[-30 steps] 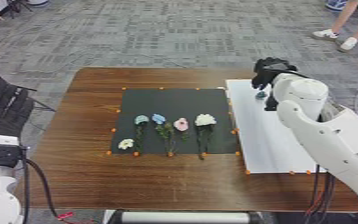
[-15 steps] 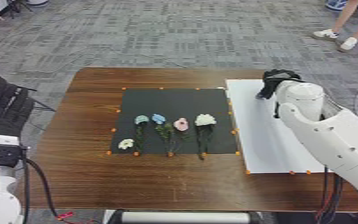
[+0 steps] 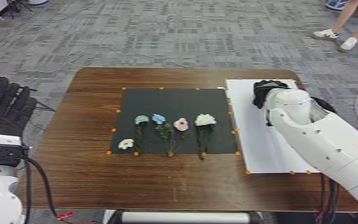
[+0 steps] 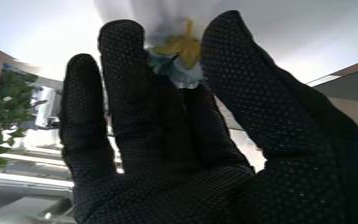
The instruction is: Arrange flowers
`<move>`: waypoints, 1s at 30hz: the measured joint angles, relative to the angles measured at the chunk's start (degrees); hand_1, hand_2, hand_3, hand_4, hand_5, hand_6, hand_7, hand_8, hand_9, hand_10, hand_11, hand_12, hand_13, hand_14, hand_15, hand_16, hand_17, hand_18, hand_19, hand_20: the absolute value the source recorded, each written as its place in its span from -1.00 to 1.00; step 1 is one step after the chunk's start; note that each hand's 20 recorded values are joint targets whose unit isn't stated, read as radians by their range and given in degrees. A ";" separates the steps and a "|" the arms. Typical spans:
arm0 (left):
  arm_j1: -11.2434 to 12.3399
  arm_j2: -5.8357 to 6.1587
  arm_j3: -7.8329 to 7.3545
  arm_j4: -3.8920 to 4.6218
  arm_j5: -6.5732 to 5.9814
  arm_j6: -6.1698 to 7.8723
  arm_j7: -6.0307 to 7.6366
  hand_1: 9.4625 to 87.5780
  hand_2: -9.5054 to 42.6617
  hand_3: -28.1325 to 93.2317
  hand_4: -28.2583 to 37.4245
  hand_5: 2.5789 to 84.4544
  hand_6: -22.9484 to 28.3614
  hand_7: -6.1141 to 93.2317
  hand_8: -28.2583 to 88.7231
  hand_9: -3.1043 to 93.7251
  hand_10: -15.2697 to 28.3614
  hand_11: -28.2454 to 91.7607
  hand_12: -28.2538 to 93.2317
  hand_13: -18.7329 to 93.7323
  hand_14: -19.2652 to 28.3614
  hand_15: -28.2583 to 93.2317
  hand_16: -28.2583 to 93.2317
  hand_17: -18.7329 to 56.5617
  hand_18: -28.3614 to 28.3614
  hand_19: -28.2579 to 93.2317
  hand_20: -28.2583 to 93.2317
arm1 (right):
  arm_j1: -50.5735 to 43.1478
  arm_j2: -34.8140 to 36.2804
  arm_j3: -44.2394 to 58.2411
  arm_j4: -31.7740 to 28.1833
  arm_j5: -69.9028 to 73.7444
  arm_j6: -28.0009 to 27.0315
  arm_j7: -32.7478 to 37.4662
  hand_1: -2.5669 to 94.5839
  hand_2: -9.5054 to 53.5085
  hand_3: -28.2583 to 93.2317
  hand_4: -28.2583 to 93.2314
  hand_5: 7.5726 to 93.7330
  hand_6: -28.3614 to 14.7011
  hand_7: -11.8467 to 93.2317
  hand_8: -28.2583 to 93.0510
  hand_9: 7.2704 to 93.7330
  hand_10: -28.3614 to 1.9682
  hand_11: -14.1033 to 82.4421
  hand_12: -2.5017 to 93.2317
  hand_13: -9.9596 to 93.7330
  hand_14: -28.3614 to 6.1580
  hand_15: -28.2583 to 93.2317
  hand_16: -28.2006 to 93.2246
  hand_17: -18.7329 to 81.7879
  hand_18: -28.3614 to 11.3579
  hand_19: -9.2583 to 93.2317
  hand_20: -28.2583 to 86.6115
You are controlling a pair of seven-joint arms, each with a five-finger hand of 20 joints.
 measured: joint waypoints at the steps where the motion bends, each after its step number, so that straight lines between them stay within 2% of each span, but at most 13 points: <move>1: 0.00 0.00 0.00 0.00 0.01 -0.01 -0.02 -0.65 -0.15 0.65 -1.00 -0.07 0.13 -0.68 -0.66 -0.26 0.29 -0.25 -0.35 -0.25 0.33 -0.19 -0.57 -0.62 0.38 -0.23 -0.35 | 0.00 -0.08 -0.05 -0.01 -0.01 0.16 0.37 0.10 -1.00 0.73 -1.00 0.02 0.22 -0.50 -0.74 0.11 0.03 -0.30 -0.66 0.29 0.13 0.41 0.01 -0.14 -0.75 0.60 0.05; 5: 0.09 -0.06 -0.19 0.00 0.40 -0.35 -0.22 -0.66 -0.15 0.65 -1.00 -0.07 0.14 -0.68 -0.65 -0.26 0.29 -0.25 -0.35 -0.25 0.34 -0.19 -0.57 -0.61 0.38 -0.24 -0.35 | -0.06 -0.37 -0.05 -0.29 0.13 1.12 3.51 0.15 -1.00 0.70 -1.00 0.15 0.26 -0.46 -0.75 0.26 0.07 -0.21 -0.56 0.33 0.18 0.42 0.10 -0.12 -0.74 0.61 0.06; 8: 0.23 -0.13 -0.40 0.00 0.65 -0.57 -0.33 -0.66 -0.14 0.65 -1.00 -0.07 0.14 -0.68 -0.65 -0.26 0.29 -0.25 -0.35 -0.25 0.34 -0.19 -0.57 -0.62 0.38 -0.23 -0.35 | -0.52 -0.29 -0.23 -0.49 0.17 2.66 4.92 0.18 -1.00 0.67 -1.00 0.31 0.35 -0.36 -0.73 0.48 0.29 -0.38 -0.22 0.38 0.23 0.40 0.15 -0.10 -0.72 0.60 0.07; 11: 0.37 -0.19 -0.55 0.00 0.69 -0.62 -0.34 -0.66 -0.14 0.65 -1.00 -0.07 0.14 -0.68 -0.65 -0.26 0.30 -0.25 -0.35 -0.25 0.34 -0.19 -0.57 -0.61 0.38 -0.24 -0.35 | -1.22 -0.05 -0.38 -0.96 0.02 4.66 4.98 0.20 -1.00 0.63 -1.00 0.40 0.35 -0.22 -0.57 0.60 0.34 -0.42 -0.10 0.42 0.22 0.40 0.15 -0.09 -0.70 0.59 0.08; 15: 0.33 -0.20 -0.55 0.00 0.68 -0.62 -0.32 -0.66 -0.14 0.65 -1.00 -0.07 0.14 -0.68 -0.65 -0.26 0.30 -0.25 -0.35 -0.25 0.34 -0.19 -0.57 -0.62 0.38 -0.24 -0.35 | -2.00 0.20 -0.45 -1.51 -0.16 5.99 4.85 0.22 -1.00 0.62 -1.00 0.49 0.37 -0.09 -0.53 0.69 0.40 -0.39 -0.03 0.46 0.24 0.40 0.16 -0.07 -0.70 0.60 0.08; 18: 0.26 -0.20 -0.52 0.01 0.68 -0.63 -0.32 -0.66 -0.14 0.65 -1.00 -0.07 0.14 -0.68 -0.65 -0.26 0.30 -0.25 -0.35 -0.25 0.34 -0.19 -0.57 -0.62 0.38 -0.23 -0.35 | -2.28 0.35 -0.76 -1.60 -0.64 7.13 4.82 0.22 -1.00 0.61 -1.00 0.52 0.35 -0.03 -0.49 0.74 0.38 -0.39 -0.02 0.48 0.22 0.40 0.16 -0.06 -0.70 0.60 0.08; 24: 0.28 -0.23 -0.52 0.02 0.67 -0.63 -0.37 -0.66 -0.14 0.65 -1.00 -0.07 0.14 -0.68 -0.65 -0.26 0.30 -0.25 -0.35 -0.25 0.34 -0.19 -0.57 -0.62 0.38 -0.23 -0.35 | -3.37 1.18 -0.95 -2.88 -0.96 9.49 4.76 0.20 -1.00 0.64 -1.00 0.53 0.34 -0.02 -0.43 0.76 0.38 -0.41 -0.01 0.49 0.22 0.40 0.15 -0.05 -0.71 0.61 0.08; 30: 0.41 -0.29 -0.63 0.02 0.65 -0.63 -0.39 -0.66 -0.14 0.65 -1.00 -0.07 0.14 -0.68 -0.65 -0.26 0.30 -0.25 -0.35 -0.26 0.34 -0.19 -0.57 -0.62 0.38 -0.23 -0.35 | -7.65 3.44 1.33 -9.83 -0.94 12.90 3.94 0.20 -1.00 0.66 -1.00 0.54 0.32 -0.03 -0.41 0.76 0.37 -0.43 -0.03 0.50 0.21 0.40 0.16 -0.05 -0.72 0.62 0.09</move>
